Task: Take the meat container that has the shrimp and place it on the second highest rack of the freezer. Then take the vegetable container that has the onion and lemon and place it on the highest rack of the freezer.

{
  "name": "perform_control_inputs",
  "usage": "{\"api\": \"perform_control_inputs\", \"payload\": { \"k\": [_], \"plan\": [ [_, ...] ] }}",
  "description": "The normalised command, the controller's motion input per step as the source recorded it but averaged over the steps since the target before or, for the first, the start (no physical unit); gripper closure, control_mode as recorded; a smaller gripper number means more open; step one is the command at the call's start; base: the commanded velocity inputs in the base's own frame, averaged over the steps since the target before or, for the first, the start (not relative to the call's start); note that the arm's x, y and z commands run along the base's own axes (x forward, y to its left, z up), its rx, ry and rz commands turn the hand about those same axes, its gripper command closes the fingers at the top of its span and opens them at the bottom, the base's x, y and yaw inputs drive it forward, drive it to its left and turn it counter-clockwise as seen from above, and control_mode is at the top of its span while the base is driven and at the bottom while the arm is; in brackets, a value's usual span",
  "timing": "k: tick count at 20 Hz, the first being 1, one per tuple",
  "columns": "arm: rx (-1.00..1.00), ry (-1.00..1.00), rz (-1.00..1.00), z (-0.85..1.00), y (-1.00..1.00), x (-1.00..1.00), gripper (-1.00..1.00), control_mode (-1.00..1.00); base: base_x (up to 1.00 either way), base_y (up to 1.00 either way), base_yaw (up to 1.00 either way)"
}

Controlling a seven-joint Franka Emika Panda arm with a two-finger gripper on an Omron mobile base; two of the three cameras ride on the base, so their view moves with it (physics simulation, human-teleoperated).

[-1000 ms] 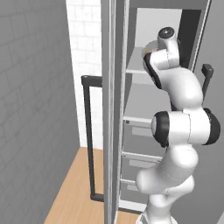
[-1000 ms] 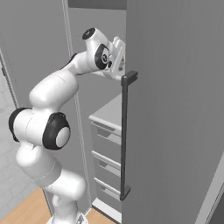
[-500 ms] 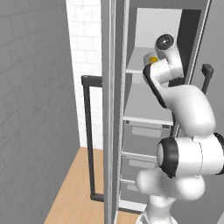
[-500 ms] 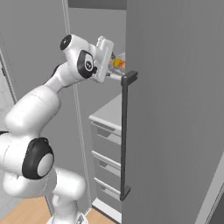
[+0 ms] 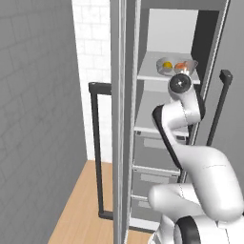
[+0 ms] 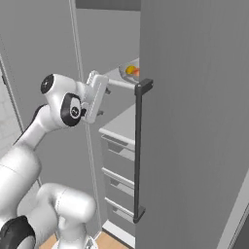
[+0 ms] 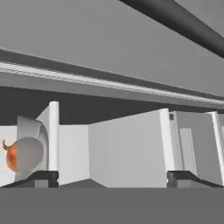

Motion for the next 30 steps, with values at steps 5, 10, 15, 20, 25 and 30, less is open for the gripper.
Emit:
{"api": "perform_control_inputs", "payload": {
  "k": [5, 10, 15, 20, 25, 30],
  "plan": [
    [0.23, 0.08, 0.00, -0.12, 0.00, -1.00, -1.00, -1.00, 0.00, 0.00, 0.00],
    [0.00, 0.00, 0.00, 0.00, 0.00, 0.00, -1.00, 1.00, -1.00, 0.00, -0.03],
    [0.00, 0.00, 0.00, 0.00, 0.00, 0.00, -1.00, 1.00, -1.00, -0.19, -0.45],
    [0.00, 0.00, 0.00, 0.00, 0.00, 0.00, -1.00, 1.00, -0.80, -0.82, -0.50],
    [0.00, 0.00, 0.00, 0.00, 0.00, 0.00, -1.00, 1.00, -0.09, -1.00, -0.39],
    [0.00, 0.00, 0.00, 0.00, 0.00, 0.00, -1.00, 1.00, 0.03, -1.00, -0.33]
  ]
}}
